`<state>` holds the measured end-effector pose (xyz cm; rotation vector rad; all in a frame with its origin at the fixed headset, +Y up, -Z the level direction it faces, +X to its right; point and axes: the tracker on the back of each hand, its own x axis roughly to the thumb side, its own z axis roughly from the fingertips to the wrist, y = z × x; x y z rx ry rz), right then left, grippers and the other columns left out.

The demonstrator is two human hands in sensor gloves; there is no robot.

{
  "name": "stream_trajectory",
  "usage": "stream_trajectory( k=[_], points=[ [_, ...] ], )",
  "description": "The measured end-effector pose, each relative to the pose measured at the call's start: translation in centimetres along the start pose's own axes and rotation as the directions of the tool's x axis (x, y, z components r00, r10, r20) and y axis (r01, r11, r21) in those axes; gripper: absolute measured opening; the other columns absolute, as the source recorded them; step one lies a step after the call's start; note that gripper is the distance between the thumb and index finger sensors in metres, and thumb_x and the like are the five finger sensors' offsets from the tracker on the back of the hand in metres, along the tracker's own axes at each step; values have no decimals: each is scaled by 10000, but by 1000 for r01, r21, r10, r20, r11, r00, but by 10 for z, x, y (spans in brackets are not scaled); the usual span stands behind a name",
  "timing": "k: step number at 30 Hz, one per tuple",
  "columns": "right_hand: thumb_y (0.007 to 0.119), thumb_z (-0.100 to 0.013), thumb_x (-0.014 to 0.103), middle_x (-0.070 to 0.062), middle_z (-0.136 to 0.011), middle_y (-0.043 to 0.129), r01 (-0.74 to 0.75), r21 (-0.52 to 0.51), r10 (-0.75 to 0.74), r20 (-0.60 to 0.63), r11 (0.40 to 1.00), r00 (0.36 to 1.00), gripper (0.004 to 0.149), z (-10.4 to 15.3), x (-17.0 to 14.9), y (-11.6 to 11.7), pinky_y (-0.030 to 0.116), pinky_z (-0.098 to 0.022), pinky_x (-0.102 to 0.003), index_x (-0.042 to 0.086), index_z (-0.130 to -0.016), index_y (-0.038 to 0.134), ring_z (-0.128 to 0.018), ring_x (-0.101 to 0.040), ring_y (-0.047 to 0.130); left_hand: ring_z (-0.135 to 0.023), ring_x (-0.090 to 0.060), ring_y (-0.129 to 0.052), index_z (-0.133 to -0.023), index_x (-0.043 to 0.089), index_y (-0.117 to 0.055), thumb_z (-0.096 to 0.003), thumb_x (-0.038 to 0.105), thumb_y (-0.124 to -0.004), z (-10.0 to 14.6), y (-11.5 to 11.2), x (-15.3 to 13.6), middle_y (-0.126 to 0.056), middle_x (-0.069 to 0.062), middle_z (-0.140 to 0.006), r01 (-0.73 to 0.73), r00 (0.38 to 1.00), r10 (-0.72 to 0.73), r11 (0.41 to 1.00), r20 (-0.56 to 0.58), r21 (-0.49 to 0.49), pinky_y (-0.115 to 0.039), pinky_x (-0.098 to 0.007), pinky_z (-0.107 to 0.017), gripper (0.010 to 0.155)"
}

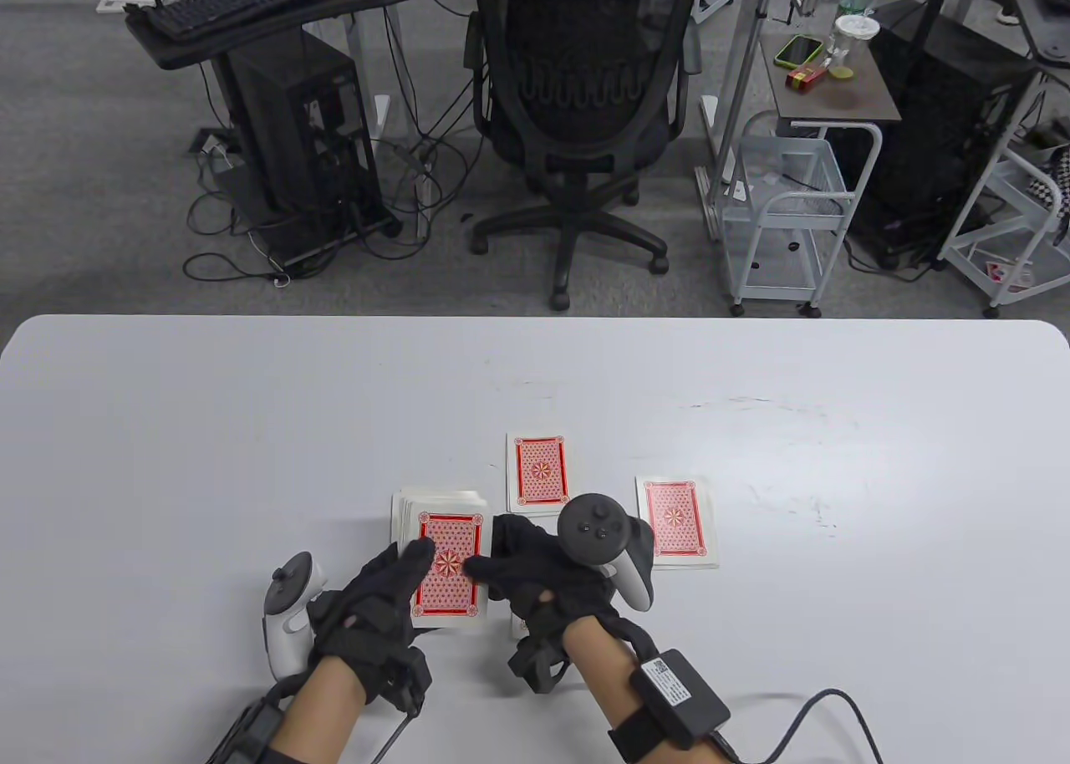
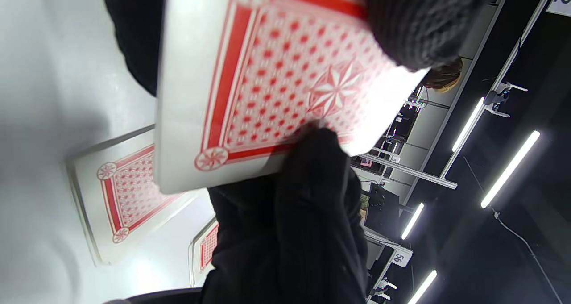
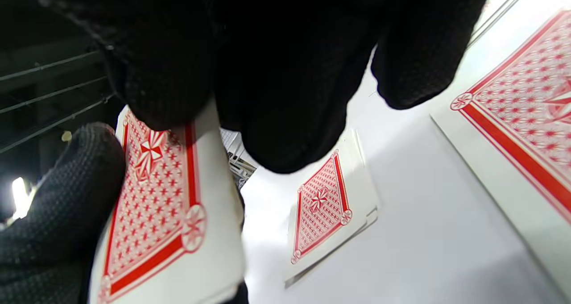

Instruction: Four-player card dealing with fan arrangement

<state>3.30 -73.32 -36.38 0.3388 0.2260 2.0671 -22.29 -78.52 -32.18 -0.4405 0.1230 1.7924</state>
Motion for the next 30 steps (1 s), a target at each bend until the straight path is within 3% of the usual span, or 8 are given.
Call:
stream_trajectory(
  k=[7, 14, 18, 20, 23, 25, 27, 30],
  points=[
    [891, -472, 298, -24, -709, 890, 97, 30, -96, -29, 995, 995, 655, -15, 4, -3, 750, -510, -567, 5, -986, 612, -479, -210, 1059, -739, -255, -1012, -948, 311, -724, -518, 535, -764, 0, 19, 6, -902, 78, -898, -65, 998, 65, 998, -6, 4, -872, -453, -522, 486],
    [864, -504, 301, -47, -717, 874, -149, 72, 156, -101, 986, 983, 698, -65, 30, 8, 760, -489, -545, -32, -1020, 534, -393, -173, 1032, -750, -251, -1006, -954, 319, -712, -525, 540, -760, 10, 90, 16, -893, 85, -908, -145, 989, 140, 952, 38, 270, -867, -449, -534, 485],
    [864, -506, 315, -39, -700, 886, -311, 134, 330, -160, 941, 930, 718, -92, 34, 29, 775, -476, -525, -44, -1023, 518, -353, -148, 1034, -757, -248, -1003, -961, 321, -702, -530, 543, -754, 12, 111, 16, -885, 87, -916, -194, 981, 184, 921, 60, 337, -865, -445, -540, 487],
    [867, -504, 320, -37, -690, 892, -402, 151, 426, -187, 903, 885, 723, -104, 33, 42, 781, -470, -518, -46, -1022, 519, -334, -138, 1032, -759, -249, -1001, -963, 323, -699, -532, 543, -753, 12, 114, 14, -882, 89, -919, -199, 980, 193, 916, 52, 349, -864, -445, -543, 487],
    [866, -505, 341, -22, -677, 893, -588, 211, 624, -221, 781, 749, 744, -118, 29, 65, 784, -467, -509, -46, -1028, 505, -314, -117, 1016, -762, -248, -998, -965, 324, -696, -534, 544, -750, 11, 113, 13, -878, 91, -922, -202, 979, 197, 918, 49, 341, -864, -445, -544, 487],
    [862, -505, 374, -1, -679, 877, -742, 275, 792, -214, 611, 572, 780, -124, 24, 81, 770, -473, -513, -36, -1042, 472, -315, -109, 984, -762, -247, -999, -965, 323, -697, -533, 545, -751, 9, 111, 14, -881, 89, -920, -205, 979, 199, 922, 52, 327, -864, -444, -545, 488],
    [855, -504, 413, 13, -688, 866, -793, 294, 846, -206, 533, 492, 803, -125, 22, 86, 766, -480, -508, -22, -1049, 456, -321, -95, 972, -759, -246, -1001, -963, 321, -700, -532, 545, -752, 8, 108, 14, -884, 89, -917, -203, 979, 197, 926, 52, 317, -865, -444, -542, 488],
    [844, -510, 430, 15, -684, 870, -777, 271, 823, -206, 567, 529, 786, -123, 23, 83, 766, -477, -509, -11, -1048, 476, -319, -98, 974, -754, -246, -1004, -960, 321, -703, -531, 544, -754, 6, 104, 14, -886, 89, -915, -201, 979, 195, 931, 52, 303, -868, -442, -538, 486]
  ],
)
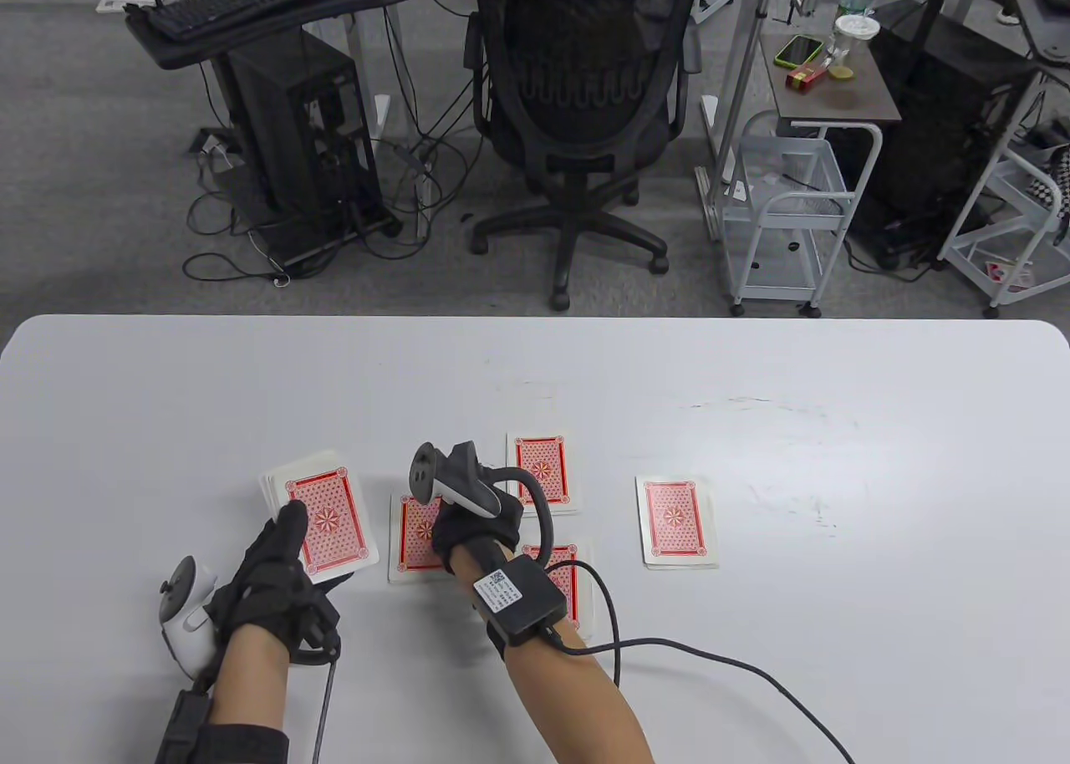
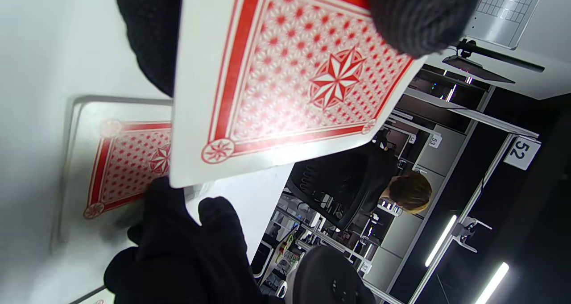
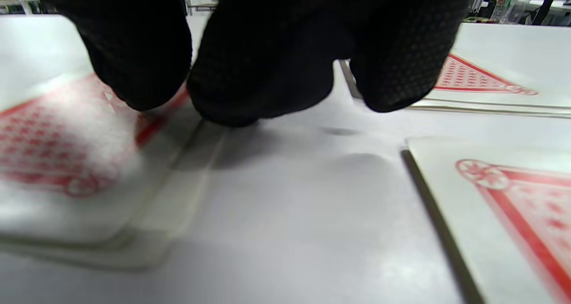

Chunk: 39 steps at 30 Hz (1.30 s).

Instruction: Four-player card dealing with fan arrangement

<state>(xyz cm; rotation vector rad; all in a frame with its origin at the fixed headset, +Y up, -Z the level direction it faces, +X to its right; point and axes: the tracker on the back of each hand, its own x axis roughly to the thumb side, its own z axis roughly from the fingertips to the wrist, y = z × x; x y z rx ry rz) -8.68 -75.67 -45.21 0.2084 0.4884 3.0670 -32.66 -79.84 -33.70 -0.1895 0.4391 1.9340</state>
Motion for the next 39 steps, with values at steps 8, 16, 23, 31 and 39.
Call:
stream_trajectory(
  k=[8, 16, 23, 31, 39],
  points=[
    [713, -581, 452, -120, -850, 789, 626, 43, -621, 199, 779, 758, 646, 34, -19, -48, 705, -532, -573, 26, -1036, 543, -539, -235, 989, -738, -246, -1014, -950, 316, -716, -524, 542, -763, 1, -15, -3, -898, 85, -900, -11, 1000, 11, 999, 12, -43, -872, -445, -526, 485],
    [855, -485, 380, -33, -763, 788, 681, 70, -648, 391, 729, 654, 598, 55, -16, -37, 693, -528, -622, 95, -946, 603, -550, -232, 969, -723, -234, -1024, -931, 316, -741, -509, 539, -791, 11, -42, -7, -917, 85, -878, 23, 999, -18, 991, 41, -131, -884, -427, -516, 479],
    [916, -442, 336, 2, -672, 910, 774, 74, -735, 382, 629, 561, 625, 58, -52, -33, 735, -521, -593, 55, -948, 680, -497, -212, 1064, -725, -237, -1024, -934, 315, -739, -505, 532, -787, 8, -52, -14, -917, 82, -880, 35, 999, -30, 978, 27, -207, -885, -429, -514, 483],
    [875, -477, 307, -24, -692, 894, 736, 36, -712, 290, 676, 639, 677, 37, -109, -58, 771, -453, -537, 1, -1004, 581, -339, -170, 1012, -729, -236, -1022, -941, 316, -733, -515, 532, -776, -1, -36, -11, -913, 82, -886, 61, 998, -61, 985, 9, -164, -881, -426, -522, 479],
    [872, -484, 336, -20, -695, 863, 466, -116, -471, -12, 877, 882, 726, -15, -149, -56, 746, -468, -553, 13, -1033, 525, -320, -155, 964, -735, -233, -1019, -943, 319, -728, -517, 533, -774, -4, -31, -10, -907, 86, -892, 53, 999, -52, 989, 13, -140, -878, -428, -526, 479]
  ],
)
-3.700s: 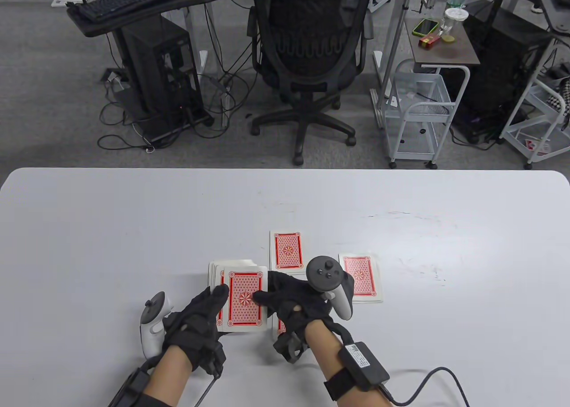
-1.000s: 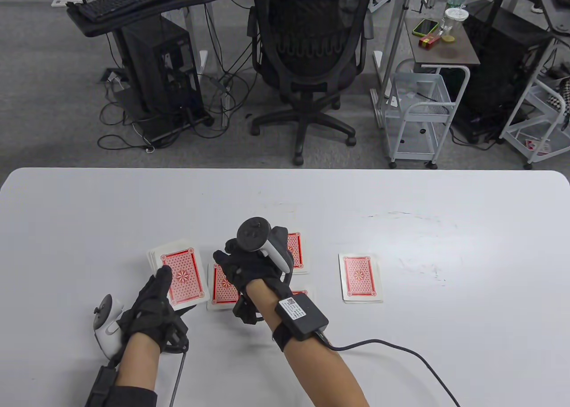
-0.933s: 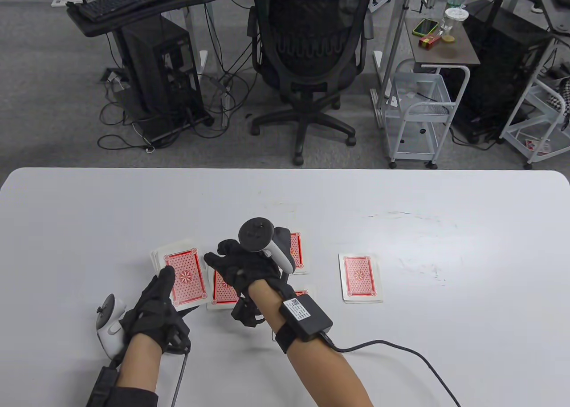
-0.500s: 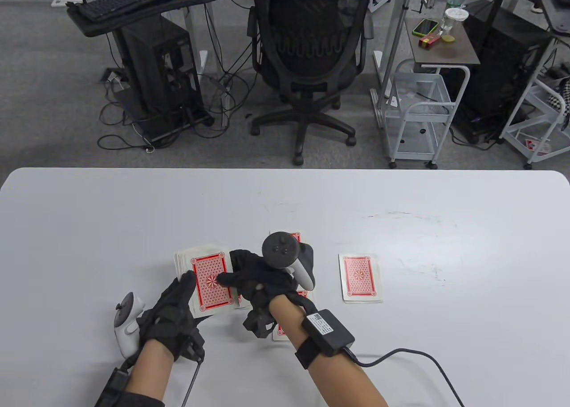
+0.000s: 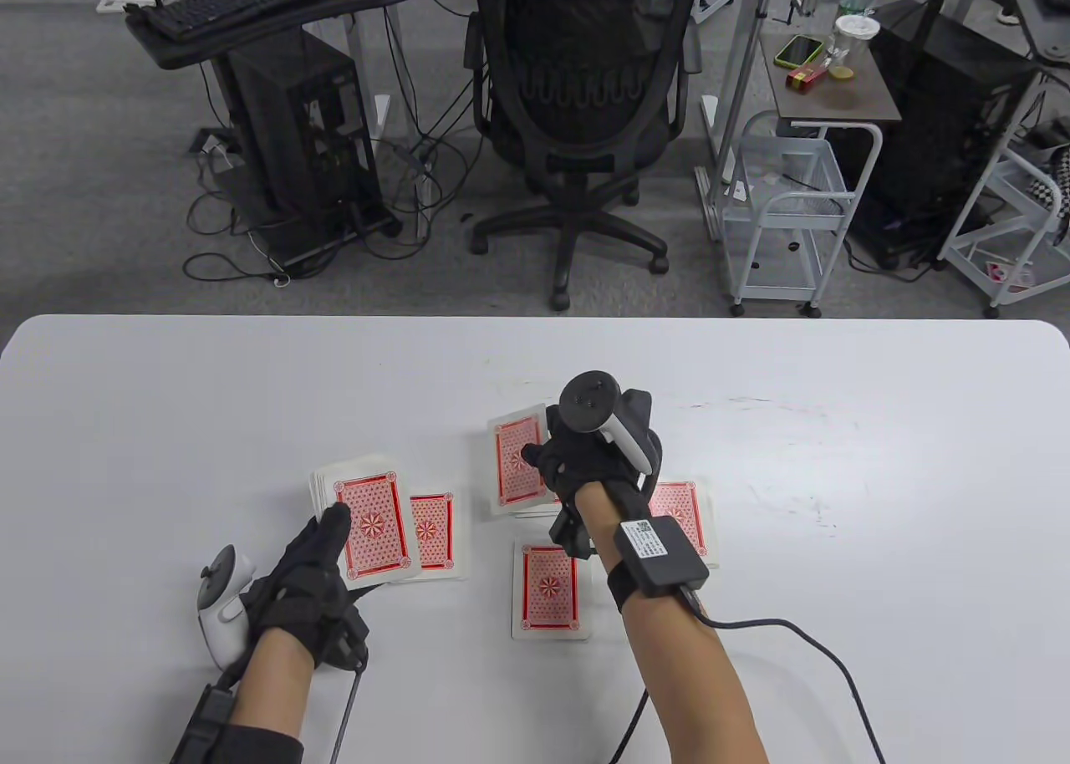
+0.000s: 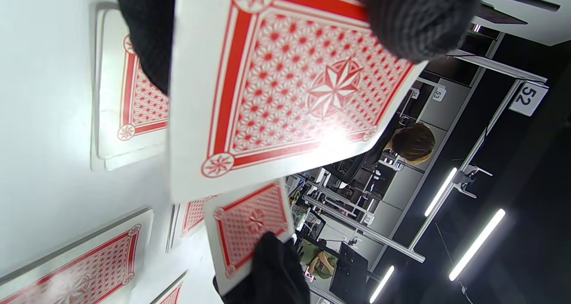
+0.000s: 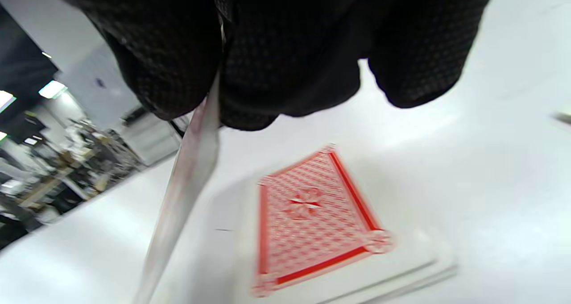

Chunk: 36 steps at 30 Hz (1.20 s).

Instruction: Four-player card dealing with fan arrangement

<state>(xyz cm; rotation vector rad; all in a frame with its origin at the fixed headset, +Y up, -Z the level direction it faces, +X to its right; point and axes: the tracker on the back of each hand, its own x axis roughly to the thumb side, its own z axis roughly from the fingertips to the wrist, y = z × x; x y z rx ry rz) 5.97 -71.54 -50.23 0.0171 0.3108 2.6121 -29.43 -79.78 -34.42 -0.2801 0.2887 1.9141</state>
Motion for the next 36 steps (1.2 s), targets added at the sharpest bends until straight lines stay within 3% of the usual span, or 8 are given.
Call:
stream_trajectory(
  k=[4, 9, 13, 18, 23, 26, 29, 36],
  points=[
    [877, -479, 346, -14, -681, 864, -132, -5, 131, -85, 991, 988, 731, -21, -9, 18, 742, -470, -552, 24, -1034, 526, -314, -154, 957, -740, -233, -1015, -946, 321, -723, -521, 533, -771, 0, 0, 0, -904, 85, -896, 17, 1000, -17, 1000, -3, 7, -876, -426, -531, 478],
    [883, -449, 439, 15, -652, 880, -432, -13, 426, -132, 902, 895, 764, -31, -6, 41, 756, -467, -529, 66, -1031, 557, -305, -126, 955, -738, -232, -1017, -946, 321, -725, -520, 536, -772, 1, -1, 2, -906, 88, -895, 20, 1000, -20, 1000, -4, 9, -876, -426, -531, 480],
    [853, -468, 487, -3, -702, 860, -413, -53, 407, -95, 909, 909, 774, -20, 5, 29, 740, -488, -538, 73, -1044, 544, -345, -142, 960, -736, -233, -1018, -945, 321, -725, -519, 536, -774, 1, -1, 1, -906, 86, -894, 16, 1000, -16, 1000, -4, 7, -877, -426, -529, 480],
    [773, -538, 493, -62, -792, 826, -151, -69, 159, 115, 986, 981, 703, 20, 41, 15, 722, -513, -559, 62, -1045, 549, -453, -193, 984, -734, -233, -1019, -943, 319, -728, -519, 537, -774, 2, -6, 2, -908, 88, -891, 18, 1000, -18, 1000, 8, -4, -878, -426, -527, 479],
    [765, -542, 484, -125, -864, 768, 127, 191, -196, 400, 973, 895, 739, 62, 80, 47, 691, -532, -602, 21, -1054, 502, -568, -273, 973, -721, -236, -1026, -935, 315, -738, -511, 535, -782, 6, -13, -1, -918, 82, -879, 27, 999, -27, 1000, 22, 3, -882, -430, -516, 479],
    [822, -502, 487, -63, -834, 771, 169, 230, -256, 437, 958, 862, 751, 77, 87, 64, 703, -533, -595, 45, -1028, 519, -563, -239, 974, -720, -234, -1027, -931, 316, -743, -509, 535, -788, 9, -18, -2, -921, 83, -876, 35, 999, -34, 999, 28, -5, -884, -429, -514, 478],
    [895, -462, 366, -7, -723, 828, 308, 205, -365, 383, 929, 848, 632, 81, 83, 72, 718, -518, -595, 85, -958, 622, -481, -213, 998, -716, -228, -1030, -922, 324, -751, -504, 538, -800, 11, -22, -2, -928, 90, -867, 36, 999, -35, 999, 35, -15, -887, -426, -510, 472],
    [908, -433, 323, 5, -684, 902, 397, 257, -465, 317, 881, 827, 613, 73, 64, 65, 740, -523, -581, 60, -939, 683, -487, -198, 1070, -739, -239, -1015, -931, 331, -743, -504, 527, -797, 10, -26, -4, -912, 88, -885, 28, 1000, -28, 997, -1, -66, -879, -435, -521, 474]
  ],
)
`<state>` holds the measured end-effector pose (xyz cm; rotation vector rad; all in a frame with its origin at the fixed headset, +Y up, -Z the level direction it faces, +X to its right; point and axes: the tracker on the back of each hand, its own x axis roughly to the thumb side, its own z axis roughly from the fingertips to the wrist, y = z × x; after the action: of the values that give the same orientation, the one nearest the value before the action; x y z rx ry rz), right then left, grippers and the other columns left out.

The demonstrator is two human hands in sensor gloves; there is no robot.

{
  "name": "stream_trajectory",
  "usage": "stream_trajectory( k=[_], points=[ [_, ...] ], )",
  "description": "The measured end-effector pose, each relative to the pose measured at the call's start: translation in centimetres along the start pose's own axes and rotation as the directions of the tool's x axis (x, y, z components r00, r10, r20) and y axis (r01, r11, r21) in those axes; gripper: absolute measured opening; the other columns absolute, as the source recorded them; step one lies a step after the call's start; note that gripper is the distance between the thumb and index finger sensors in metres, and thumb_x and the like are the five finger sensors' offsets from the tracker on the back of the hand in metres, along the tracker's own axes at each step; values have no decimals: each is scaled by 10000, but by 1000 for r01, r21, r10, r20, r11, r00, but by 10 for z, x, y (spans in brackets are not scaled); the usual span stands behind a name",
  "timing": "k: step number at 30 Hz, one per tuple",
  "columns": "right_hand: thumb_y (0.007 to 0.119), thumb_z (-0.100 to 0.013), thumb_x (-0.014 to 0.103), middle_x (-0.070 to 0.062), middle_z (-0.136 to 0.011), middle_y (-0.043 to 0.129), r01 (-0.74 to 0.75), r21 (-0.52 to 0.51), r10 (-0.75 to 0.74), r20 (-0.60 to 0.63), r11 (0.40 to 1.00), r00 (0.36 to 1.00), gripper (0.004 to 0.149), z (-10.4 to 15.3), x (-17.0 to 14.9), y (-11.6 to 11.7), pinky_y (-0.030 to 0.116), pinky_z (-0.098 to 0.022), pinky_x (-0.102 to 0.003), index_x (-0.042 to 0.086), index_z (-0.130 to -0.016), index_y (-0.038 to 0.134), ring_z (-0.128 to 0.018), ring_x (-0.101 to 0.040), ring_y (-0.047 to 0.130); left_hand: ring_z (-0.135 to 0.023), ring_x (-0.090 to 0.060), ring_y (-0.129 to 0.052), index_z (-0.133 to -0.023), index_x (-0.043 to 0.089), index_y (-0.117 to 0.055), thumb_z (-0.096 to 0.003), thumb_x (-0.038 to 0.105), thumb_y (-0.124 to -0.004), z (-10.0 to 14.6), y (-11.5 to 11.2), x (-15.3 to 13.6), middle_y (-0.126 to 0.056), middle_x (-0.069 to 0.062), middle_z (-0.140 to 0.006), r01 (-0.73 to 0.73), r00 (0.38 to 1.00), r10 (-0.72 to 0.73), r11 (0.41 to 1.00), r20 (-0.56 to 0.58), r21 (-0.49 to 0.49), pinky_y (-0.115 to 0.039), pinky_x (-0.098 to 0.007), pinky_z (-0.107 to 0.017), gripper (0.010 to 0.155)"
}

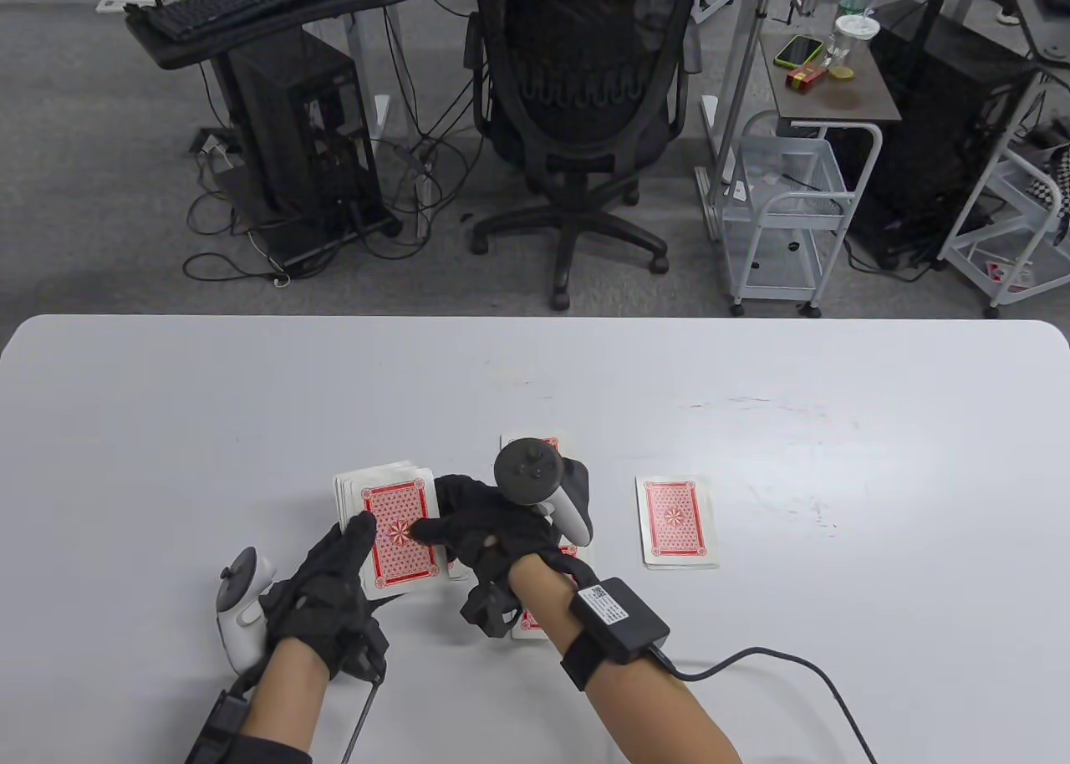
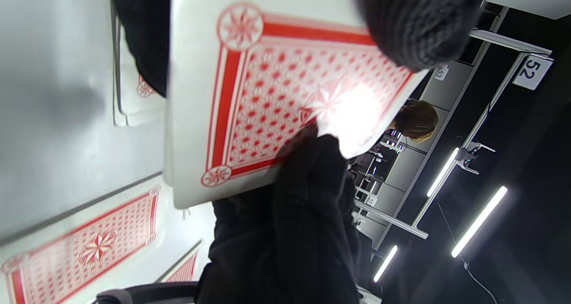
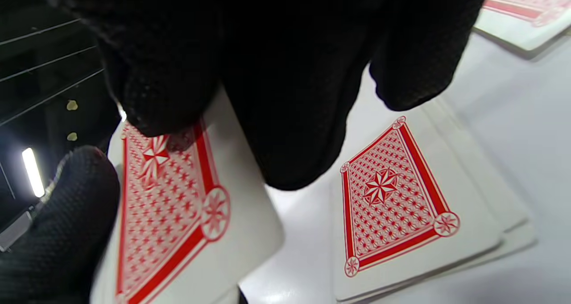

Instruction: Four-player card dealing with fan arrangement

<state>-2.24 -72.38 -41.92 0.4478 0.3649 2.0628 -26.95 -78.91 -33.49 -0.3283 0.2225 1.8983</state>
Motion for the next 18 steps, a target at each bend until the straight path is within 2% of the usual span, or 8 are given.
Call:
stream_trajectory(
  k=[3, 8, 10, 12, 13, 15, 18],
  points=[
    [891, -447, 297, -6, -692, 905, 72, 20, -71, -18, 997, 997, 604, 4, -7, -10, 742, -522, -580, 41, -947, 668, -496, -208, 1077, -735, -237, -1019, -931, 332, -744, -504, 526, -791, 0, -2, 1, -914, 90, -884, 9, 1000, -9, 1000, 8, -5, -882, -432, -518, 471],
    [854, -498, 306, -30, -730, 863, 49, 40, -45, -84, 998, 995, 639, 21, -25, -61, 720, -531, -581, 32, -1007, 581, -494, -224, 1038, -734, -235, -1020, -931, 330, -744, -507, 527, -791, -1, 1, 1, -915, 90, -882, 7, 1000, -7, 1000, 5, 4, -881, -432, -520, 470],
    [847, -511, 307, -34, -724, 867, 4, -30, -8, -137, 1000, 991, 615, 32, -35, -89, 715, -533, -581, 57, -1012, 594, -468, -227, 1032, -735, -236, -1019, -932, 330, -744, -508, 527, -790, -1, 2, 1, -914, 89, -884, 9, 1000, -9, 1000, 1, 8, -880, -431, -520, 470],
    [846, -511, 307, -37, -711, 875, -90, -114, 59, -246, 989, 967, 606, 47, -51, -126, 718, -524, -583, 59, -1010, 606, -432, -225, 1027, -736, -234, -1018, -932, 332, -742, -509, 528, -789, -1, 1, 1, -912, 91, -885, 11, 1000, -11, 1000, -2, 4, -880, -431, -523, 469],
    [847, -512, 309, -35, -705, 876, -115, -125, 77, -274, 985, 959, 611, 50, -56, -135, 719, -521, -581, 57, -1013, 603, -417, -221, 1023, -736, -237, -1018, -933, 331, -742, -509, 529, -790, -1, 1, 1, -912, 91, -886, 11, 1000, -11, 1000, -3, 4, -879, -432, -522, 470],
    [849, -515, 310, -32, -692, 873, -238, -166, 156, -397, 957, 904, 621, 64, -74, -161, 711, -520, -584, 57, -1021, 593, -384, -222, 1002, -737, -237, -1017, -932, 332, -742, -509, 529, -790, -1, 1, 0, -913, 89, -885, 15, 1000, -15, 1000, -5, 4, -879, -432, -523, 469],
    [859, -507, 308, -32, -678, 877, -363, -184, 232, -497, 913, 836, 631, 75, -93, -176, 713, -510, -584, 60, -1025, 597, -346, -218, 986, -739, -235, -1017, -933, 334, -741, -509, 530, -790, -1, 1, 1, -913, 92, -886, 14, 1000, -14, 1000, -4, 7, -878, -432, -525, 470]
  ],
)
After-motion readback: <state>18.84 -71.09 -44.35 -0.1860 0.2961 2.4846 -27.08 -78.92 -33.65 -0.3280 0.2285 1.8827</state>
